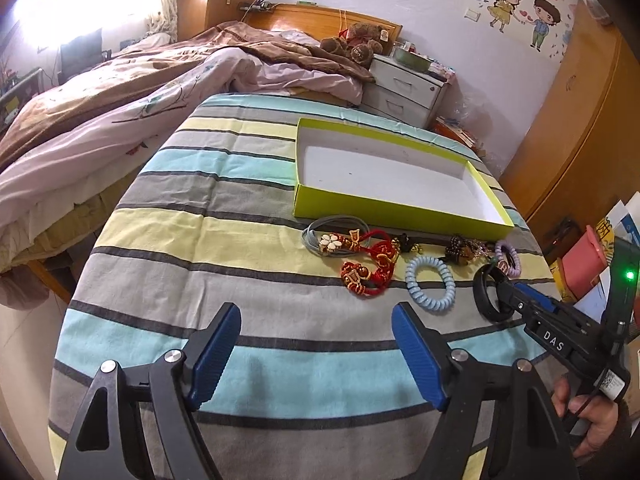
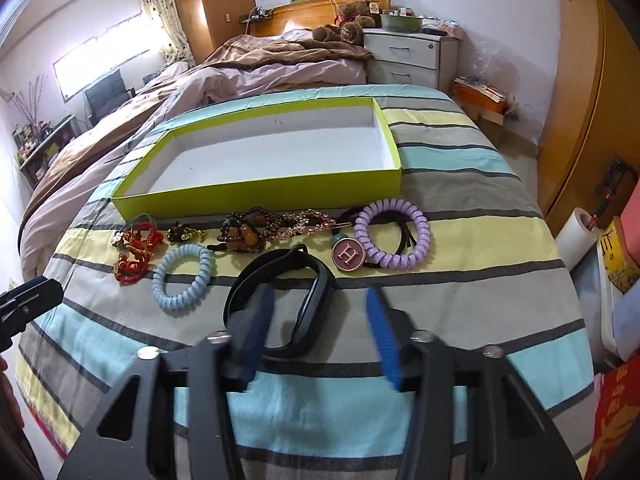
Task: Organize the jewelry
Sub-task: 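Grasp the black band bracelet with the right tool while the left tool grasps the red charm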
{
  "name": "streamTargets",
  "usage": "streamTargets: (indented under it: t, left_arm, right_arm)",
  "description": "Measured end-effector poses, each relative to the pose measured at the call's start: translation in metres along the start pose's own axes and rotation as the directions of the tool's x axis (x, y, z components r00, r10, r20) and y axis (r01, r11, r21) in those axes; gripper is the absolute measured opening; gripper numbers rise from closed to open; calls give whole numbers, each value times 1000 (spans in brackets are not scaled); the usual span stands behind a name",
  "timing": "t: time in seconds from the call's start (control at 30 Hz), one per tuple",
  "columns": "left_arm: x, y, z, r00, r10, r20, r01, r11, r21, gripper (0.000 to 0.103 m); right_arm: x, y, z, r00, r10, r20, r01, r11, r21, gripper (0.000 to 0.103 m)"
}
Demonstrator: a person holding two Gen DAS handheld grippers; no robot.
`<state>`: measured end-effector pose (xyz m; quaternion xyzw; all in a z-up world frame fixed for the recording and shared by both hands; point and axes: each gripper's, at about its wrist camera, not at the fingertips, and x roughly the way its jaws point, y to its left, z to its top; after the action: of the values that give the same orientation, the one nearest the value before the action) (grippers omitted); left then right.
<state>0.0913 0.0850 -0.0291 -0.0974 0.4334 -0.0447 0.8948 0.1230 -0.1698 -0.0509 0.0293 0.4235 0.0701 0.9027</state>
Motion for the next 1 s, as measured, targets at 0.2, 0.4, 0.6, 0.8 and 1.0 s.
streamTargets:
  t: [0.2,0.4,0.6,0.8,1.0]
  left_arm:
    - [9,-4,6,999,-33,-15,33,999,8,70]
    - [25,-15,9,997,-68,-44,70,997,41,65]
    - [40,-25,15,996,-66,-54,70,995,78,65]
    - [61,-40,16,996,-32,-87,43,991,123,65]
    - [67,-46,14,997,10,-75,1,989,150,54]
  right_arm:
    - [0,-1,1,1000,4,-1,-4,1000,-1,14]
    - [-5,-10,0,1000,15,14,-16,1000,26,13]
    - [-13,-18,0,999,28,38,-29,999,38,13]
    - [-23,-25,-1,997,34,62,-37,998,50,13]
    - [-25,-32,0,997,32,68,-36,998,58,13]
